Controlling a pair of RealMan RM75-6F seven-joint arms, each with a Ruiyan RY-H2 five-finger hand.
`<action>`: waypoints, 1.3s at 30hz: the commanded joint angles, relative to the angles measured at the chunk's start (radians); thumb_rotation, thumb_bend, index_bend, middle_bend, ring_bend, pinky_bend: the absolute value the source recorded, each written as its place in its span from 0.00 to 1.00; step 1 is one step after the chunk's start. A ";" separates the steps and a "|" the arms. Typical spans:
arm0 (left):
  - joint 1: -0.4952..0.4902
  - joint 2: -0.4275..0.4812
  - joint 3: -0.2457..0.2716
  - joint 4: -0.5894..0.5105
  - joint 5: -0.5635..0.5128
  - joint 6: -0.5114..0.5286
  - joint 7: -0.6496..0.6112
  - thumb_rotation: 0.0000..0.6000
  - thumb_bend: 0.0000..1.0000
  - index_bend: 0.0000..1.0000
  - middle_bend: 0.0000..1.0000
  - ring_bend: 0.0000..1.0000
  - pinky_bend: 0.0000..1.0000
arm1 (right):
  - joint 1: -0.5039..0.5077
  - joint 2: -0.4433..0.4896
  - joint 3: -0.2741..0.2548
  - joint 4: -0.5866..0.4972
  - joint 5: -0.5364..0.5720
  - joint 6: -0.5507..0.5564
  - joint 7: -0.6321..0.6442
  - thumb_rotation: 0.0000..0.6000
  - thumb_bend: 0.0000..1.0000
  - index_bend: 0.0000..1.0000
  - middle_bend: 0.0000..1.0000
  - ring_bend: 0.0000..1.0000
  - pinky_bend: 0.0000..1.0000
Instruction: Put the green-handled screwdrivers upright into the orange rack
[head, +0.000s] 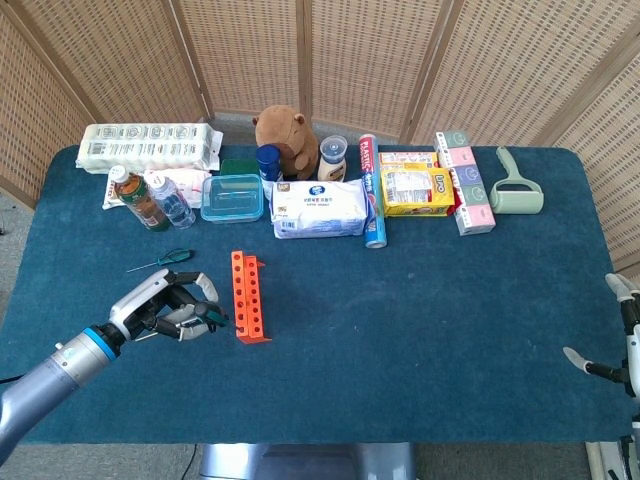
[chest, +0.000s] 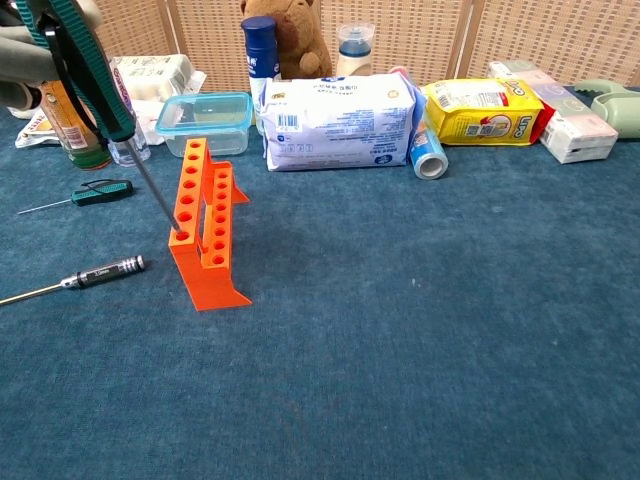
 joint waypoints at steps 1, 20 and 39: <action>-0.004 -0.001 0.005 0.001 -0.004 -0.003 0.003 1.00 0.42 0.63 0.96 0.97 1.00 | 0.000 0.000 0.000 0.000 0.000 0.000 -0.001 1.00 0.08 0.06 0.06 0.00 0.00; -0.028 -0.020 0.011 0.003 -0.069 0.004 0.086 1.00 0.42 0.63 0.96 0.97 1.00 | 0.000 0.000 0.001 0.000 0.002 0.000 -0.001 1.00 0.08 0.06 0.06 0.00 0.00; -0.034 -0.005 0.019 -0.005 -0.048 0.006 0.050 1.00 0.42 0.63 0.96 0.97 1.00 | 0.001 -0.001 0.001 -0.001 0.002 -0.001 -0.005 1.00 0.08 0.06 0.06 0.00 0.00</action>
